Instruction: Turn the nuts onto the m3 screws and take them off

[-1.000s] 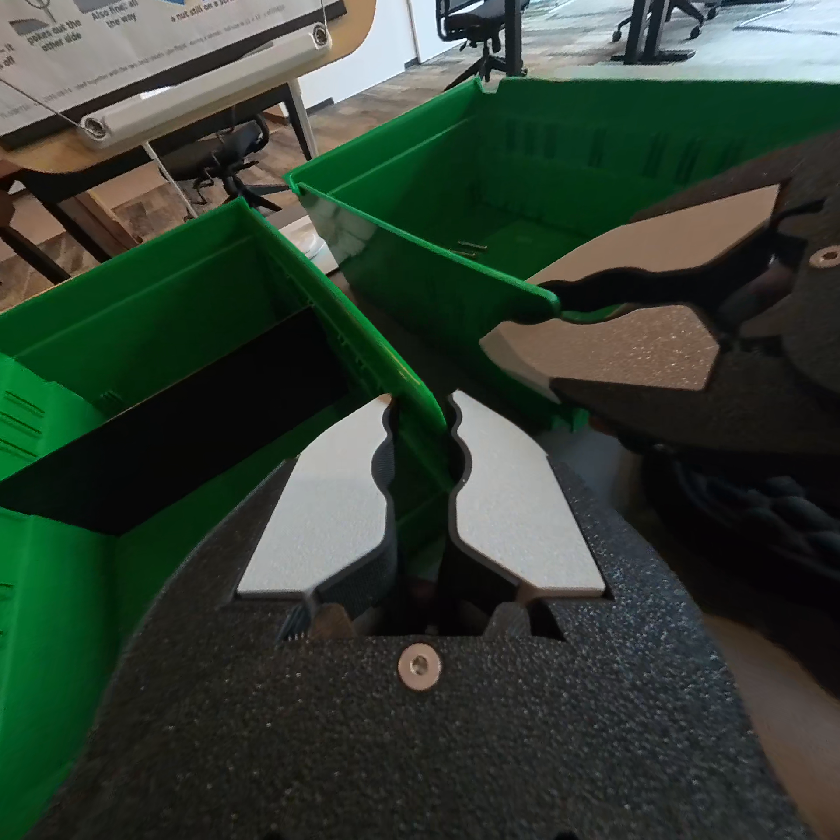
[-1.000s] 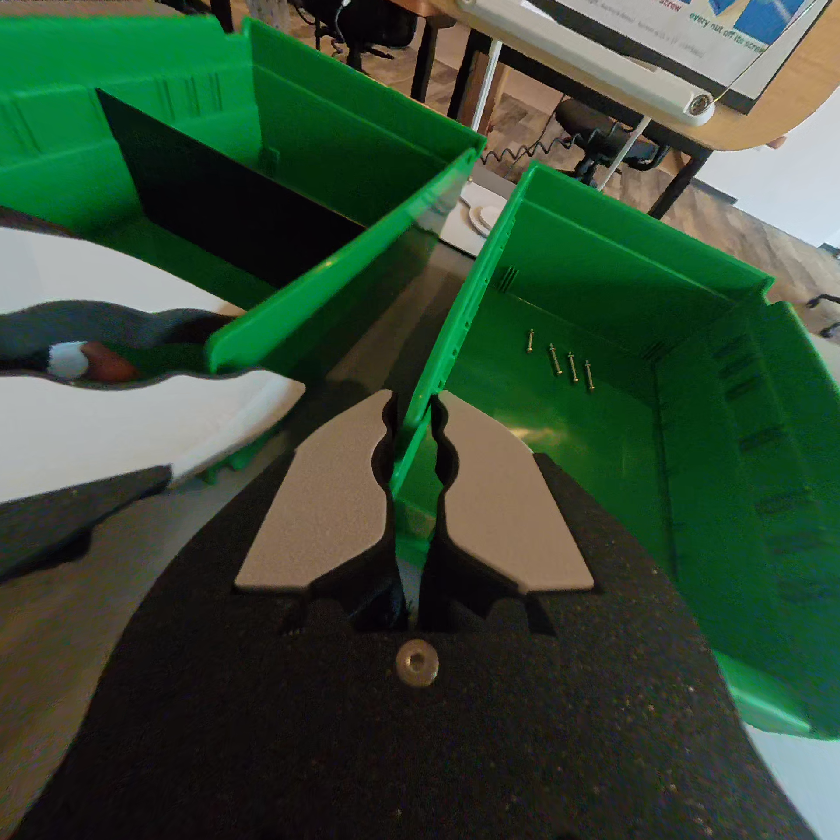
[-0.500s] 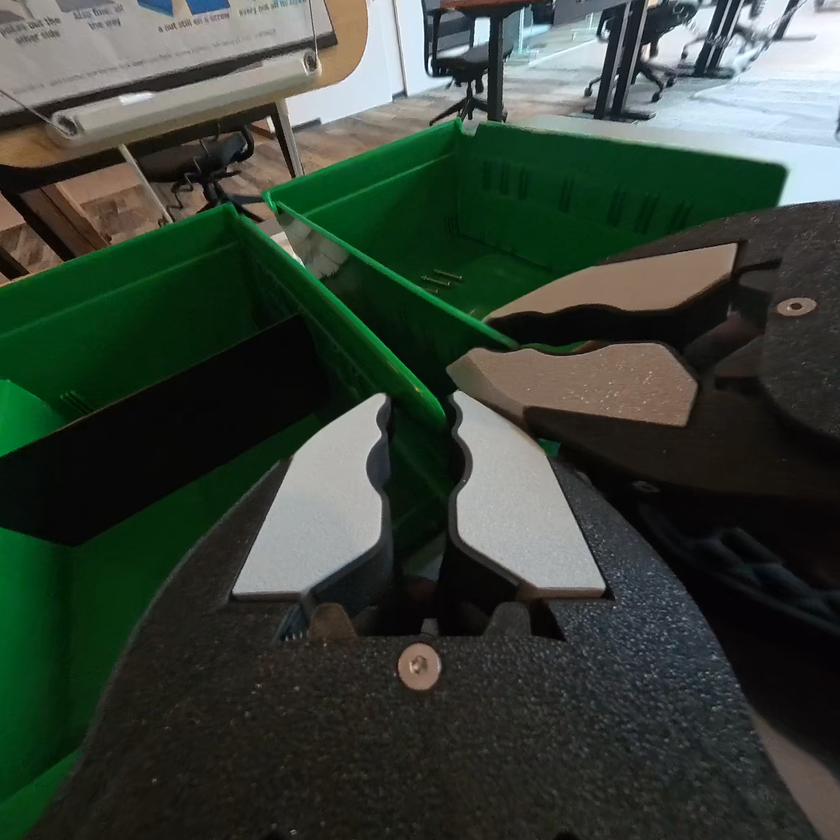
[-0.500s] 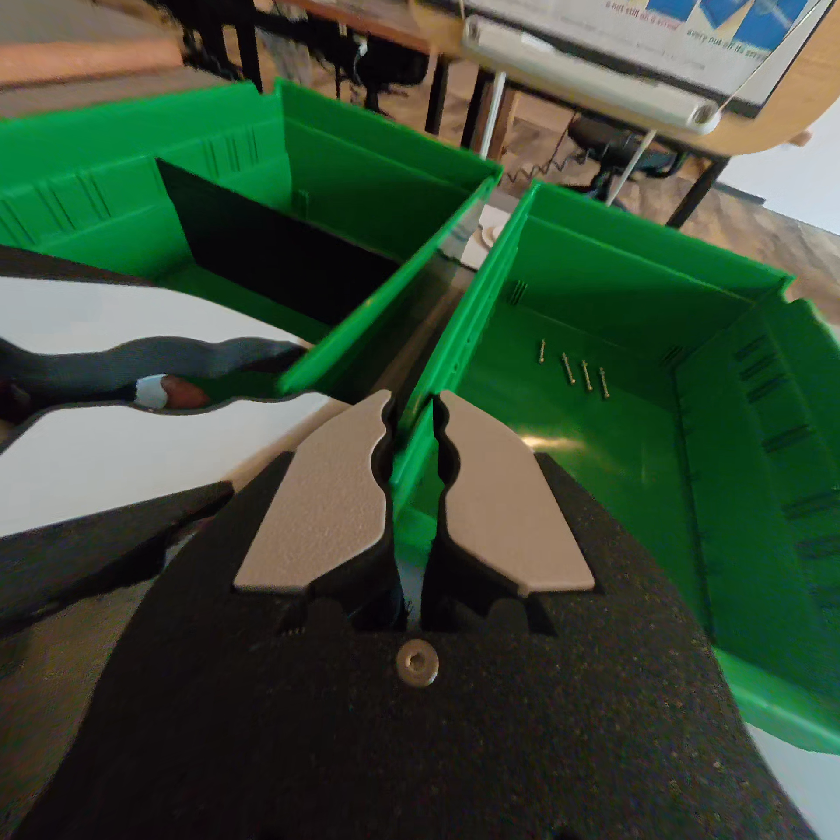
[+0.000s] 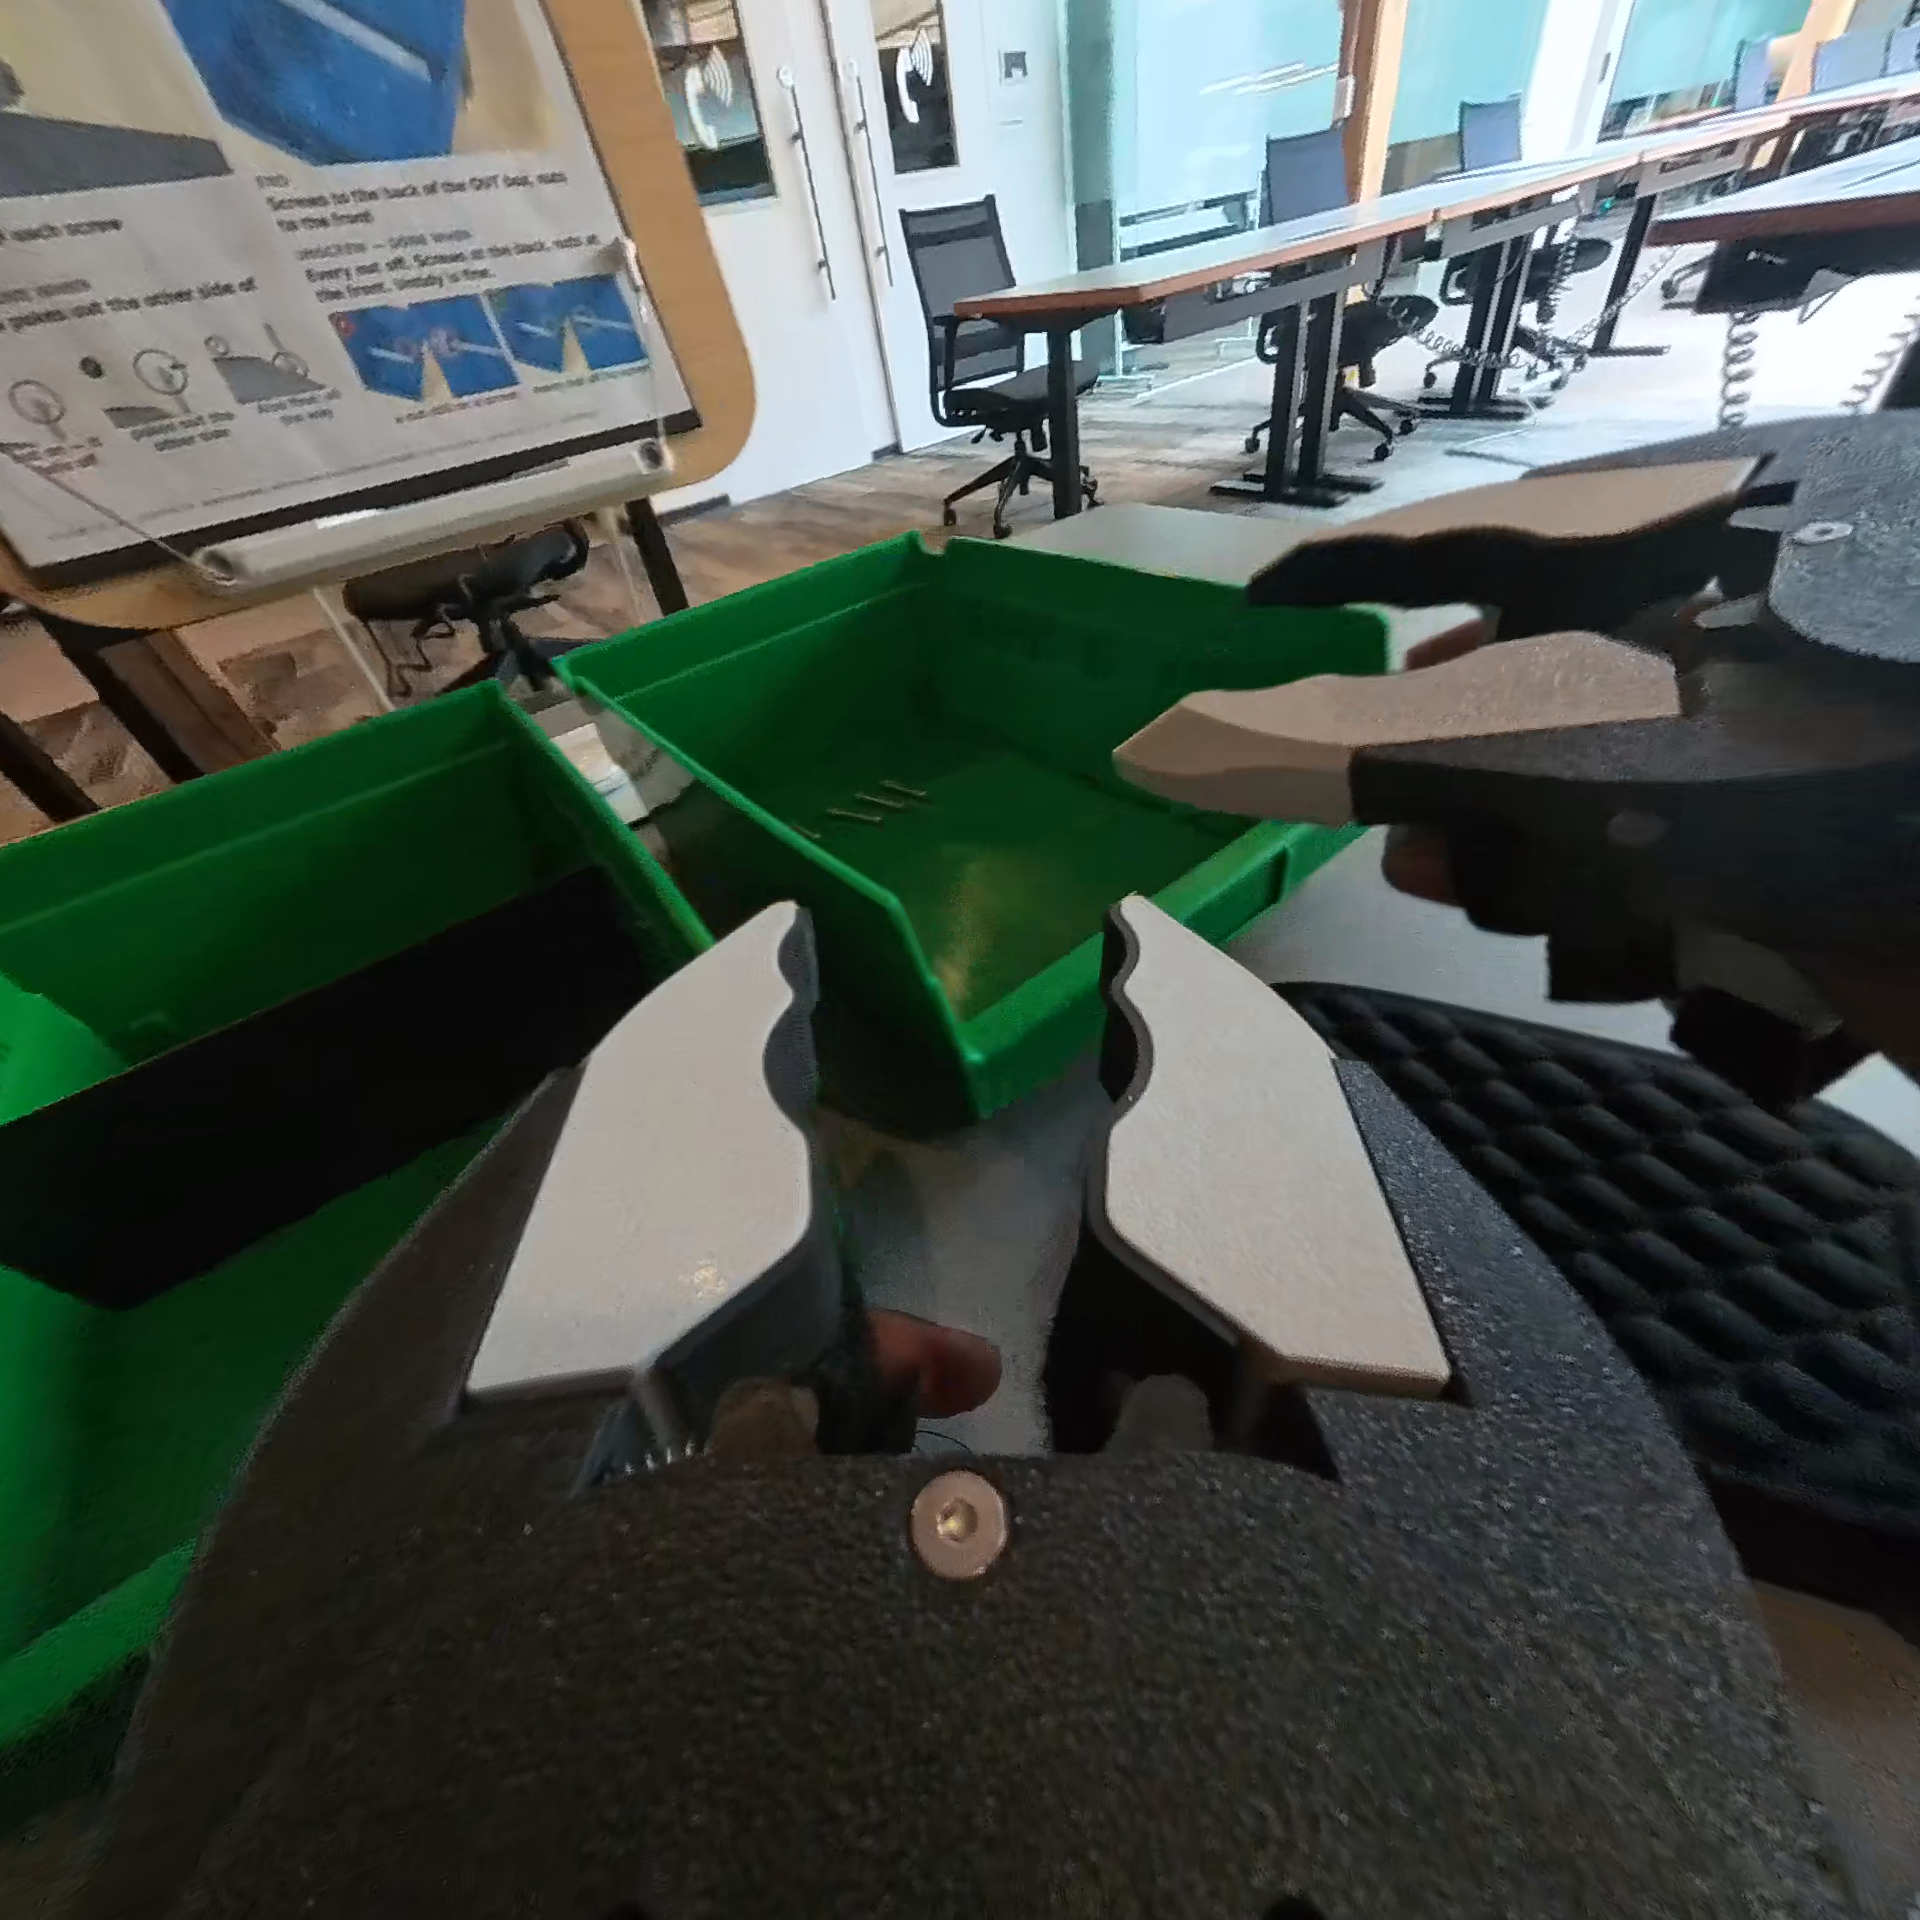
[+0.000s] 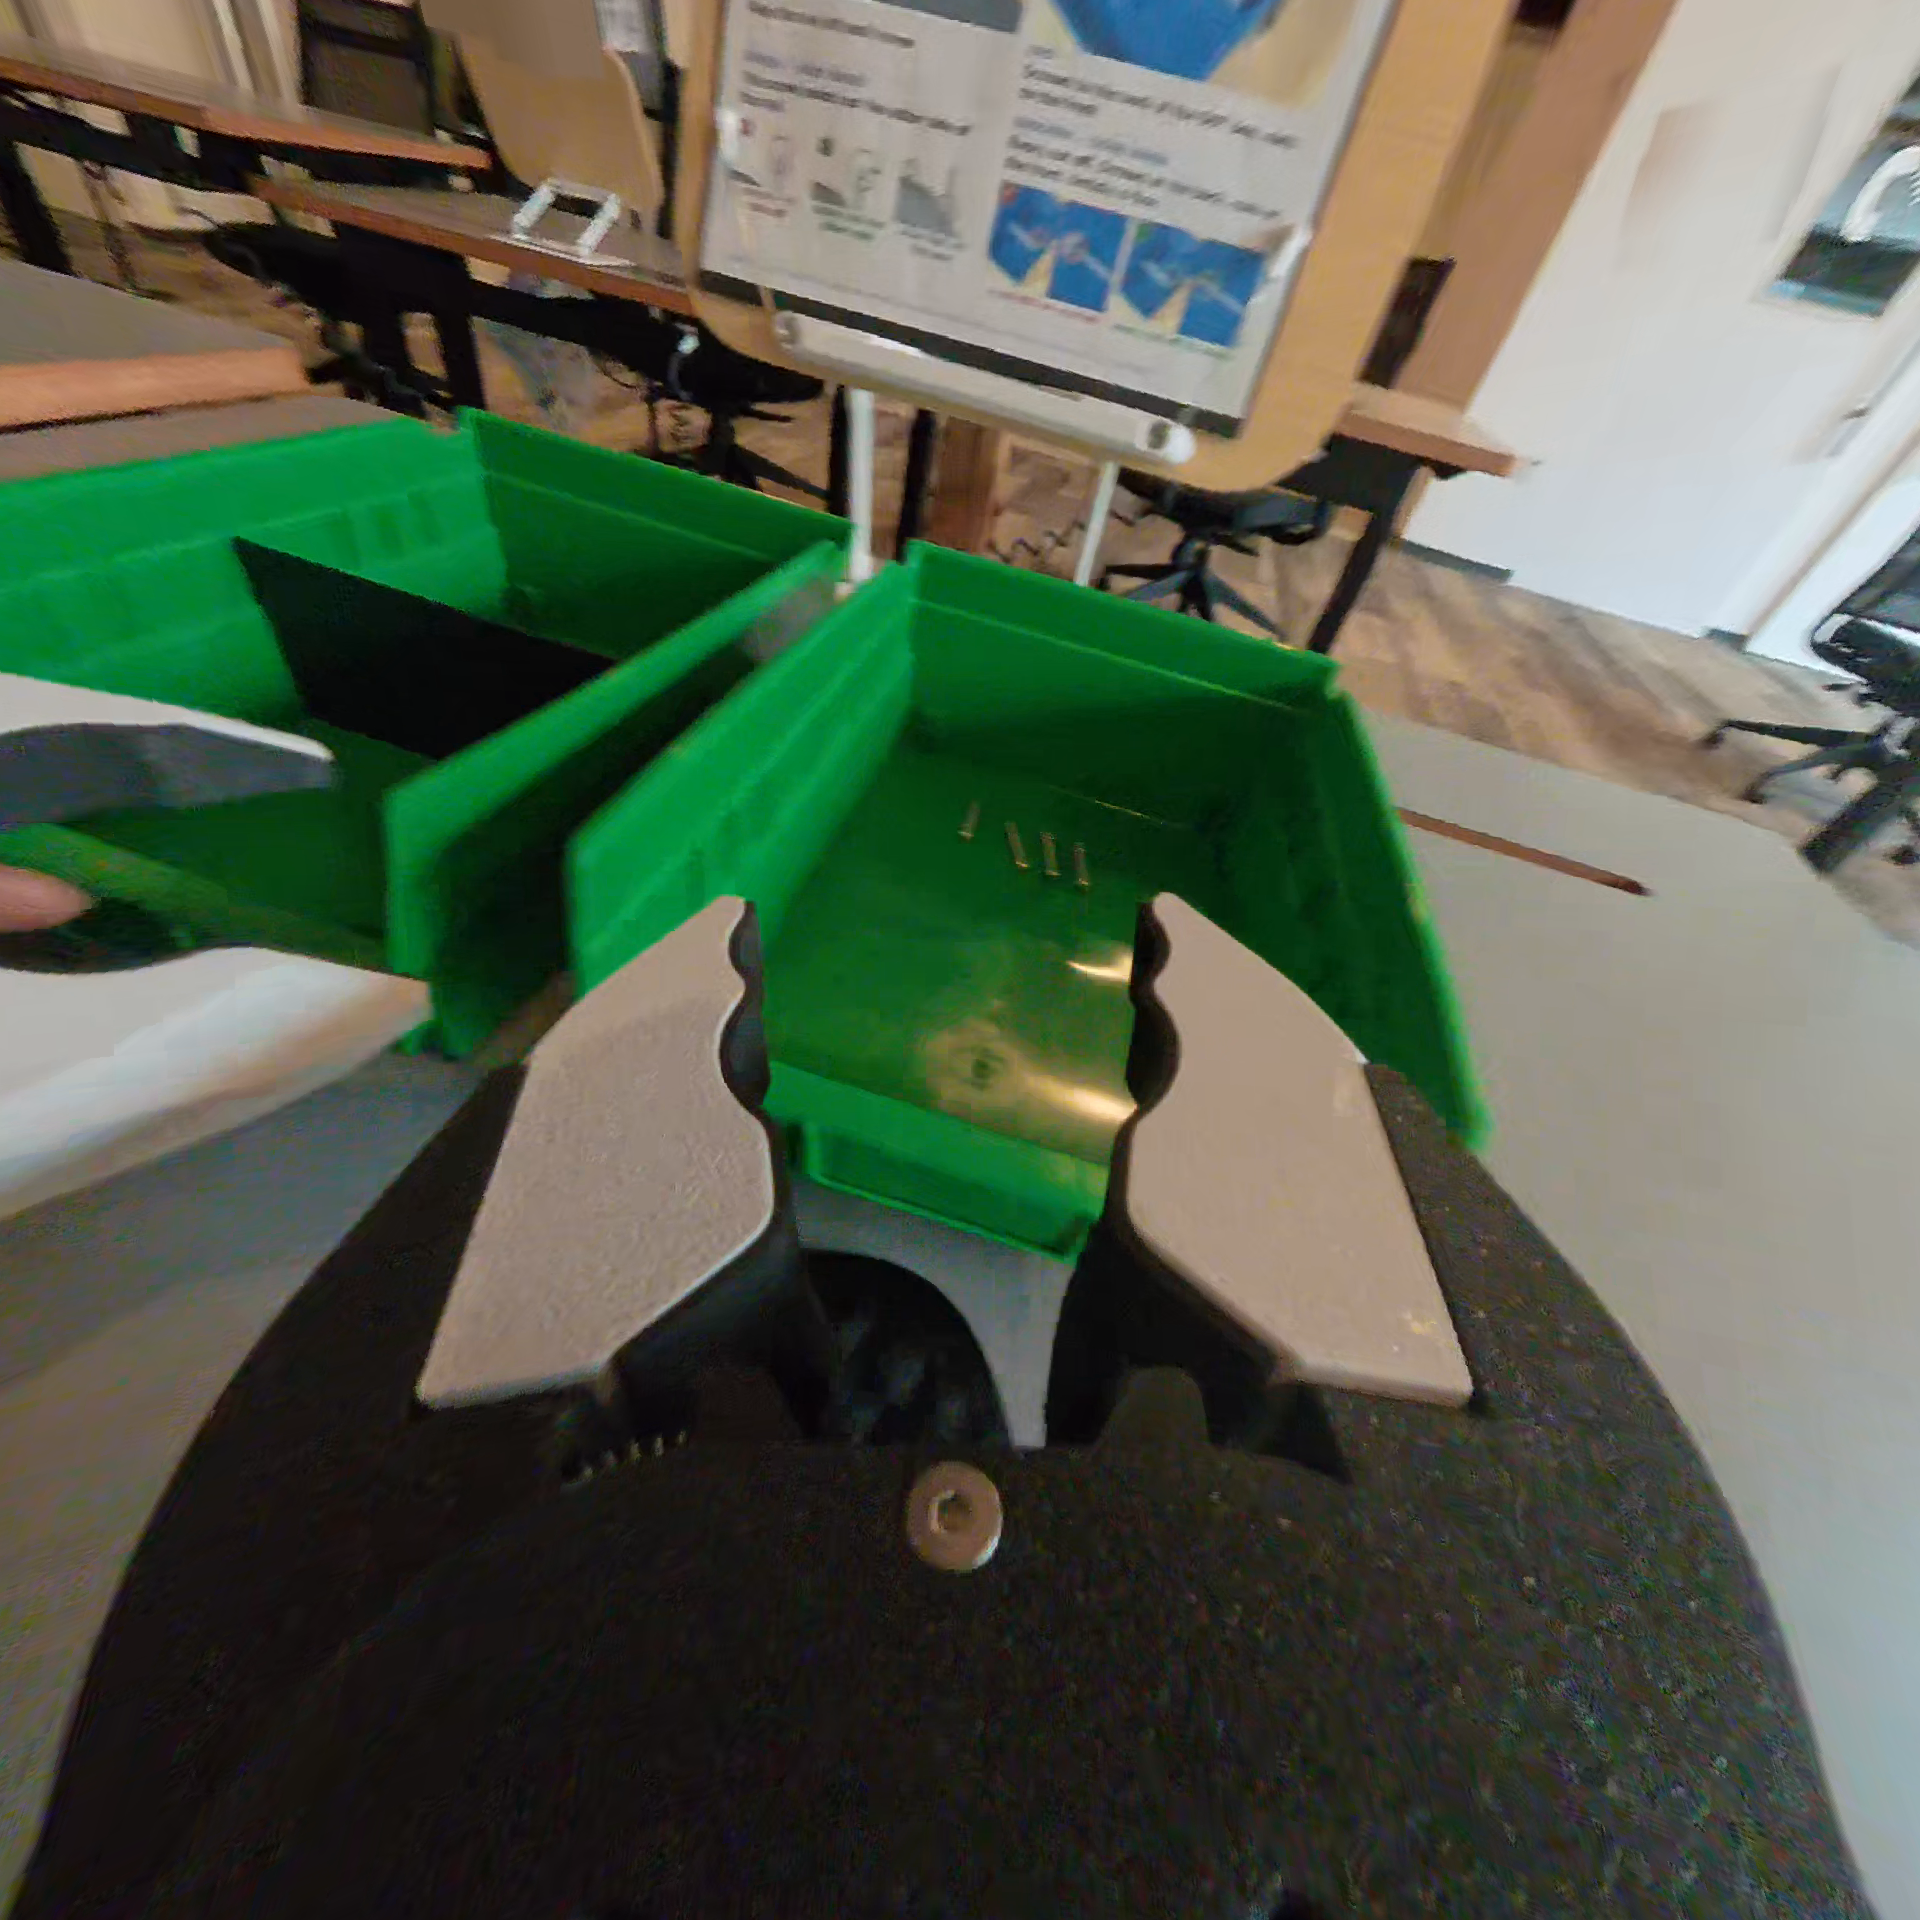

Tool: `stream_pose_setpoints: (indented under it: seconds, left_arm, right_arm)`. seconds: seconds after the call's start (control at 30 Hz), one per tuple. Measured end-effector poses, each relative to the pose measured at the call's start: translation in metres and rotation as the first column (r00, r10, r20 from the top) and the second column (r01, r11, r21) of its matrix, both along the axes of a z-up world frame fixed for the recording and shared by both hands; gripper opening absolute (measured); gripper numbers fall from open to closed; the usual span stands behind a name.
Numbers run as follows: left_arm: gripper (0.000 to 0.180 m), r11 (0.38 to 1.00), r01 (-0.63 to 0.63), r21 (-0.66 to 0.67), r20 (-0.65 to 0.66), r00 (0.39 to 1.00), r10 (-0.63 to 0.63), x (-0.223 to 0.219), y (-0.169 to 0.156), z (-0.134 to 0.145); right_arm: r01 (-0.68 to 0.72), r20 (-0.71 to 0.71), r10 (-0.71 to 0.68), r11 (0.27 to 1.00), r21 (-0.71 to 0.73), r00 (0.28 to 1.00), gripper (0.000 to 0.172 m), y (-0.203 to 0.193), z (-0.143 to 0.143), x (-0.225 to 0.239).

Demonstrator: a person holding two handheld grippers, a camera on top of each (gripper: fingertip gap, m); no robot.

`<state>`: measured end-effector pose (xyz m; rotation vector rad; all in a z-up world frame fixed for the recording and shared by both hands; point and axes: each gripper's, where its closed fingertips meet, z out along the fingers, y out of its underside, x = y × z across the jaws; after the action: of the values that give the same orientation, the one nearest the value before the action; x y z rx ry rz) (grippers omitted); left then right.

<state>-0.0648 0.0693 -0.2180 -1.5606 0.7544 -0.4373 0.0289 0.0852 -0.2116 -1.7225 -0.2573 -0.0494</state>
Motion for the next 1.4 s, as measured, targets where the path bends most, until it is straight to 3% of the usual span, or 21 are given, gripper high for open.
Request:
stream_pose_setpoints:
  seconds: [0.3,0.6,0.73,0.83,1.03,1.4]
  left_arm:
    - [0.046,0.996,-0.068,-0.065,-0.061,0.996,0.064,0.015,0.028,-0.031]
    - [0.029,0.988,-0.091,-0.125,-0.093,0.992,0.080,0.023,0.047,-0.046]
    - [0.028,0.987,-0.114,-0.112,-0.132,0.986,0.099,0.025,0.052,-0.049]
    - [0.018,0.986,-0.127,-0.106,-0.147,0.983,0.111,0.026,0.057,-0.049]
    - [0.012,0.992,-0.124,-0.027,-0.146,0.982,0.119,0.029,0.056,-0.040]
    - [0.009,0.984,-0.013,0.179,-0.036,0.999,0.020,0.029,0.028,0.013]
  right_arm:
    - [0.171,0.018,-0.170,0.982,-0.081,0.985,0.062,0.000,-0.030,0.094]
    - [0.172,-0.039,-0.183,0.967,-0.189,0.982,0.056,0.034,-0.057,0.124]
    - [0.158,-0.034,-0.171,0.958,-0.241,0.985,0.043,0.043,-0.067,0.128]
    - [0.140,-0.024,-0.151,0.957,-0.254,0.988,0.006,0.044,-0.074,0.127]
    - [0.142,-0.020,-0.149,0.968,-0.207,0.989,0.002,0.037,-0.068,0.128]
    - [0.207,0.032,-0.208,0.978,0.009,0.978,0.003,-0.005,-0.012,0.127]
